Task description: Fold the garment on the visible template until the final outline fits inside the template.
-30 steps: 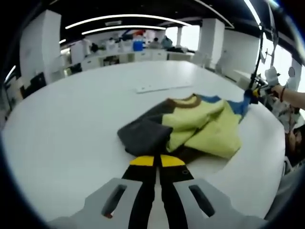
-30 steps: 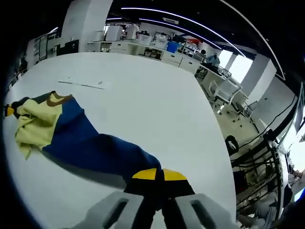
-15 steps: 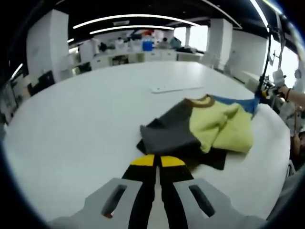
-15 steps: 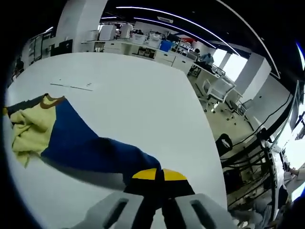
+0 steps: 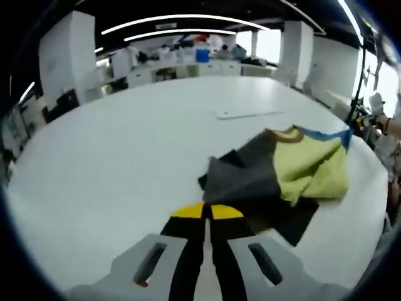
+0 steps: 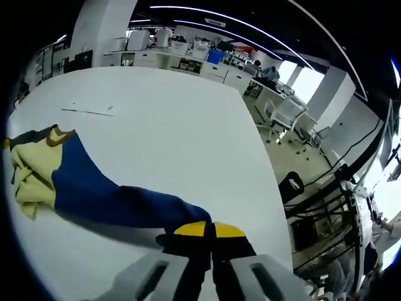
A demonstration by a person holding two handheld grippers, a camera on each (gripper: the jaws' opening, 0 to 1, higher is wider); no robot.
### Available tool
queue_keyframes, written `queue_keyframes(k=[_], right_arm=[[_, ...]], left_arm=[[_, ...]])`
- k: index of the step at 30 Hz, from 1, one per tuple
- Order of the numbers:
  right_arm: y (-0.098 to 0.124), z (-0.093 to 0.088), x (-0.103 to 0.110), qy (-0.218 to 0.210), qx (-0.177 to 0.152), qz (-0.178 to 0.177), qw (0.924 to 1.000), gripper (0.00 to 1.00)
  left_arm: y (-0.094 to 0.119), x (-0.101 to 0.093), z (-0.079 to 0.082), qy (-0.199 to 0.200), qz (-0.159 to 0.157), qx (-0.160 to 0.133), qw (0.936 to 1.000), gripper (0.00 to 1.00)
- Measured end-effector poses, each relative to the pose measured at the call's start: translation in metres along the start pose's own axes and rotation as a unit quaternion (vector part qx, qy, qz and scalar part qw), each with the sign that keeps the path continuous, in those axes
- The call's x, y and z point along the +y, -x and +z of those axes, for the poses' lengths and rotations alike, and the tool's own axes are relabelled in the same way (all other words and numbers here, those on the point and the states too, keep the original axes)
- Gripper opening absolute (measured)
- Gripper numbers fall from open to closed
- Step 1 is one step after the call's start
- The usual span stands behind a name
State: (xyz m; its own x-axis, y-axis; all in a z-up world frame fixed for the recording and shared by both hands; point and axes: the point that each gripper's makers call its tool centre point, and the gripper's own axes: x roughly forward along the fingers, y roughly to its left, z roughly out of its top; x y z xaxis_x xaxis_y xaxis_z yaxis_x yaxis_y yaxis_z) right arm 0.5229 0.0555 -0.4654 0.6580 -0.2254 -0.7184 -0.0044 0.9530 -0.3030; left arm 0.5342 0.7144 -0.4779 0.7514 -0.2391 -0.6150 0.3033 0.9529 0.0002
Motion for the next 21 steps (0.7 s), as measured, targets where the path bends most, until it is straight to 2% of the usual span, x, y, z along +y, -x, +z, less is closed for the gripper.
queue_keyframes(k=[10,18,21], right_arm=[[-0.005,-0.001,-0.001,-0.006,0.005,0.009,0.9999,0.0],[-0.007,-0.018,0.013,-0.008,0.03,0.043,0.9986,0.0],[-0.006,-0.023,0.015,-0.013,0.029,0.048,0.9984,0.0]], left_arm=[[-0.01,0.01,0.011,-0.018,0.006,0.006,0.9998,0.0],[-0.011,0.01,0.004,-0.029,0.011,0.017,0.9994,0.0],[-0.008,0.012,0.002,-0.039,0.018,0.018,0.9989,0.06]])
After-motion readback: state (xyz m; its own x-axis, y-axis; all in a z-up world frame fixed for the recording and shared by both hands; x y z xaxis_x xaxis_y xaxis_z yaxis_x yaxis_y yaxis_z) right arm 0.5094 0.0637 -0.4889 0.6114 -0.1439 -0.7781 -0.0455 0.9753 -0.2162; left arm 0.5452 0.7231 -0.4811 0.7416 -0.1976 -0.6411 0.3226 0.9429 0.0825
